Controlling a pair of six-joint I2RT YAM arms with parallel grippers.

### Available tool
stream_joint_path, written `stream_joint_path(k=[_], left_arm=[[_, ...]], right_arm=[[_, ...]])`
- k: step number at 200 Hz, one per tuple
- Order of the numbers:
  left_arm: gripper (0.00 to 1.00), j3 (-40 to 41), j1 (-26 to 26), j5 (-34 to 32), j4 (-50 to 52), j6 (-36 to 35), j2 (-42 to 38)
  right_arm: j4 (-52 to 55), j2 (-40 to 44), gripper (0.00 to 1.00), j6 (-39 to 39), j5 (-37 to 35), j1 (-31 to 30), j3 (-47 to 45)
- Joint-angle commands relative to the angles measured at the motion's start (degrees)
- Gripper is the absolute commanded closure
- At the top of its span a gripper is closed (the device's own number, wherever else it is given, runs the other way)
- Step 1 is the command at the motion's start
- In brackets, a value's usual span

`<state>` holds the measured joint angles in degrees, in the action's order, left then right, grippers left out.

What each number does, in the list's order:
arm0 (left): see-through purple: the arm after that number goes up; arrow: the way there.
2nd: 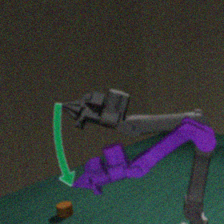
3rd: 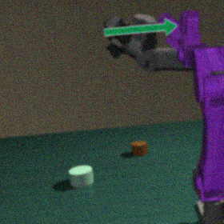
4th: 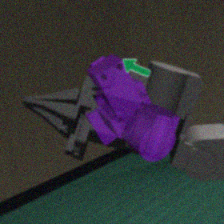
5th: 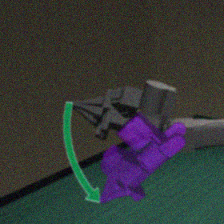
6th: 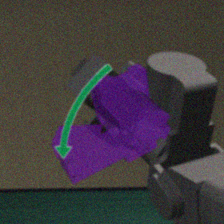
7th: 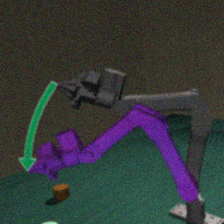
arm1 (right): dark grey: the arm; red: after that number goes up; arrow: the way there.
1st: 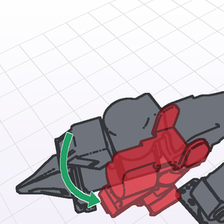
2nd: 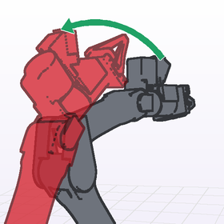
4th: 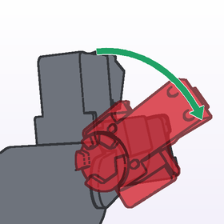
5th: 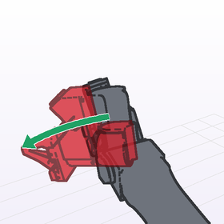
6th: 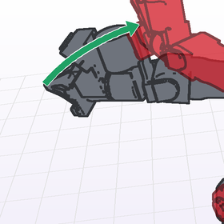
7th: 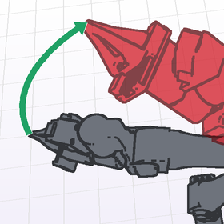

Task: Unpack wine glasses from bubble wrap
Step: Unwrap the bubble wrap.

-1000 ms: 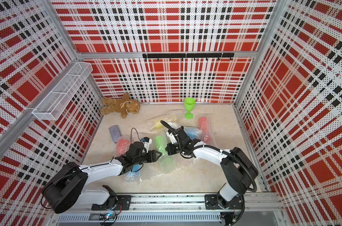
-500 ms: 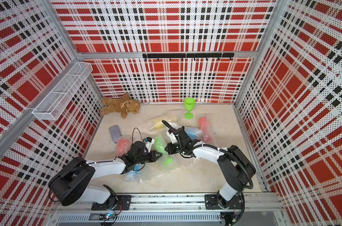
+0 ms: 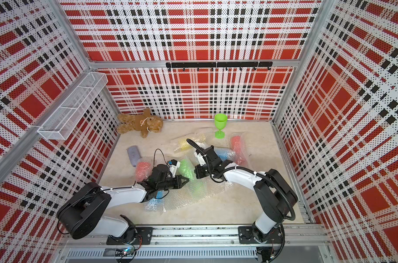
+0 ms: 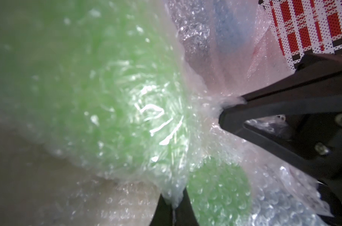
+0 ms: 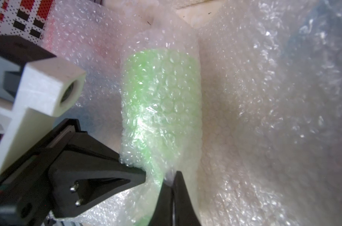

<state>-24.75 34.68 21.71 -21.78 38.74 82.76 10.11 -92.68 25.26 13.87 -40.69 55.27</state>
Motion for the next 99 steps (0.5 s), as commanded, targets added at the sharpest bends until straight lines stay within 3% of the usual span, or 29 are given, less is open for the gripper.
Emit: stream_joint_path(k=[1, 99], left_arm=[[1.00, -0.6, -0.6, -0.2, -0.6, -1.1, 0.5], [1.00, 3.0, -4.3, -2.8, -0.2, 0.3, -0.4]], right_arm=[[1.3, 0.7, 1.00, -1.6, -4.4, 0.6, 1.0], [-6.1, 1.5, 1.00, 3.0, -2.6, 7.2, -5.7]])
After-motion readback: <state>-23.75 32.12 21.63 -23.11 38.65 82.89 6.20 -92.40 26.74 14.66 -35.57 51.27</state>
